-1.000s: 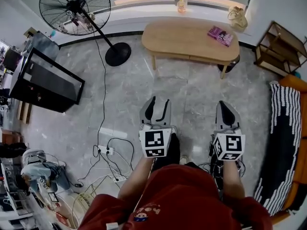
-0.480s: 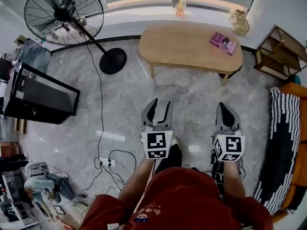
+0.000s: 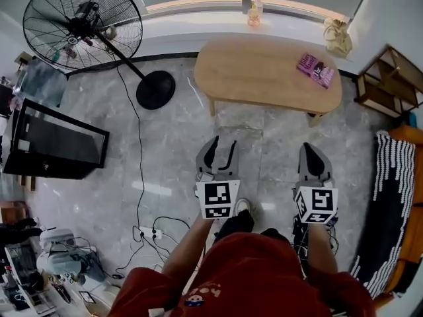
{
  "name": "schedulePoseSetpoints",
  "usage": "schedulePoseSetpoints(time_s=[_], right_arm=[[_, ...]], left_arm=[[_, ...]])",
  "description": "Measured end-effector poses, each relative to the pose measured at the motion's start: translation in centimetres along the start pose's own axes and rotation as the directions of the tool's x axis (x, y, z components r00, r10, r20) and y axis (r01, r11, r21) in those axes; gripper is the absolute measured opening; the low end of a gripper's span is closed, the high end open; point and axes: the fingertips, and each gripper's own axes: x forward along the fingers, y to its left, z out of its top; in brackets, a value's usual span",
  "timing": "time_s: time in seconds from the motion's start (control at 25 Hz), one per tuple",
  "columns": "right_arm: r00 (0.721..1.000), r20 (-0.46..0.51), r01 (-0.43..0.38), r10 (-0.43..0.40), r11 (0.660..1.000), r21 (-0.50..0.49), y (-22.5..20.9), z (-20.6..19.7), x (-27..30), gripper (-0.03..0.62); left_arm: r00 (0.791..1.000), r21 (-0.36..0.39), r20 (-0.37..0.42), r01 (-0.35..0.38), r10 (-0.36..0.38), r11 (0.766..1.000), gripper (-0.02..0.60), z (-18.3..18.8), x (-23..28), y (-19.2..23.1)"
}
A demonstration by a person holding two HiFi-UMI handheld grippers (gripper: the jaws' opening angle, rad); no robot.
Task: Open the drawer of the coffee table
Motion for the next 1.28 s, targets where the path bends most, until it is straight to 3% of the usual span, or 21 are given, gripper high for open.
schedulePoseSetpoints(time_s=[0.32, 0.6, 1.28], right_arm=[[1.0, 0.022, 0.008, -0.008, 1.0, 0.001, -0.3, 1.5, 3.0, -0.003], [0.999, 0.037, 0.011, -0.012, 1.0, 0.02, -3.0, 1.5, 5.7, -0.003], [0.999, 0.029, -0.03, 0.029, 0.999, 0.025, -20.5, 5.1, 19.9, -0.003]], left_arm=[[1.0, 0.01, 0.025, 0.004, -0.004, 1.0, 0.184, 1.7, 2.6, 1.8], [0.999, 0.026, 0.033, -0.003, 0.002, 1.0, 0.183, 2.8, 6.1, 1.1], [0.999, 0.015, 0.026, -0.041, 0.04, 0.999, 0.183, 10.8, 25.3, -4.9]])
